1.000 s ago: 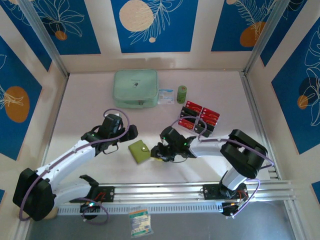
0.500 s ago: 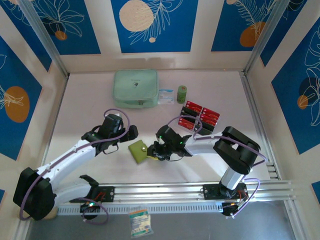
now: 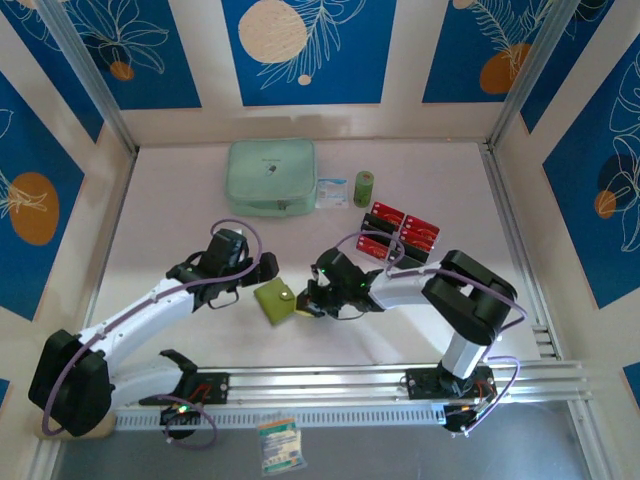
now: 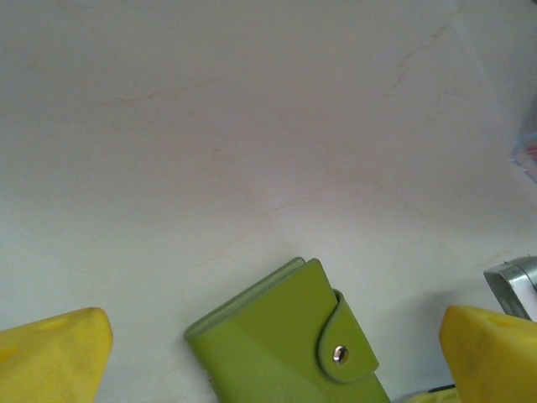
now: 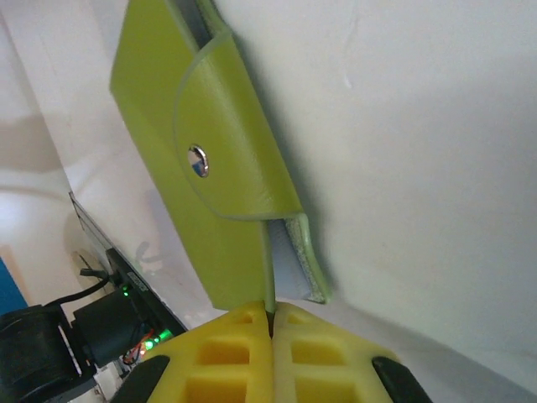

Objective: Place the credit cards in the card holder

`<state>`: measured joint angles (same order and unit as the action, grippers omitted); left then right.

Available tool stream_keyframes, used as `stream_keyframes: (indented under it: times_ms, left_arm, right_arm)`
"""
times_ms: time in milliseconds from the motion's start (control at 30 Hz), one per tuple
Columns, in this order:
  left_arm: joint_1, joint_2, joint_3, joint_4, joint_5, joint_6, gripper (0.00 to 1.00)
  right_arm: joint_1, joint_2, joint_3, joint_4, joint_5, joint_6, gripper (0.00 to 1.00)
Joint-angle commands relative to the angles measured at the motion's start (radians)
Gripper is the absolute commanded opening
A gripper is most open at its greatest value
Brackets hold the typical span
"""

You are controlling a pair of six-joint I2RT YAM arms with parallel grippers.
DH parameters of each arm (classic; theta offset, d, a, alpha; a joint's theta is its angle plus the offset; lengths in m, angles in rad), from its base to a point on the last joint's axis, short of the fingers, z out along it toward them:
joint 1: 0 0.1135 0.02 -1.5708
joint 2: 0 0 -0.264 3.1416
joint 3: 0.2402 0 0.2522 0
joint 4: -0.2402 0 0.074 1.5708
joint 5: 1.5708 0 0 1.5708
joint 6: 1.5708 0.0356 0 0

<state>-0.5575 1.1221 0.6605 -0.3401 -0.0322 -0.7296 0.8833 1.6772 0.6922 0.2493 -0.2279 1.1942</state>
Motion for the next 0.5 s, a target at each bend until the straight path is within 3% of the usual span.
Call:
stream_keyframes:
  times_ms: [0, 167, 467]
  left_arm:
    - [-0.01, -0.033, -0.015, 0.101, 0.118, -0.032, 1.0]
    - [-0.01, -0.074, -0.034, 0.212, 0.143, -0.179, 1.0]
    - [-0.009, -0.067, -0.042, 0.385, 0.199, -0.297, 1.0]
  right_arm:
    - [-0.037, -0.131, -0.037, 0.006, -0.035, -0.014, 0.0]
    - [-0.122, -0.331, -0.084, -0.035, -0.032, -0.001, 0.0]
    - [-0.262, -0.548, -0.028, -0.104, -0.093, 0.007, 0.0]
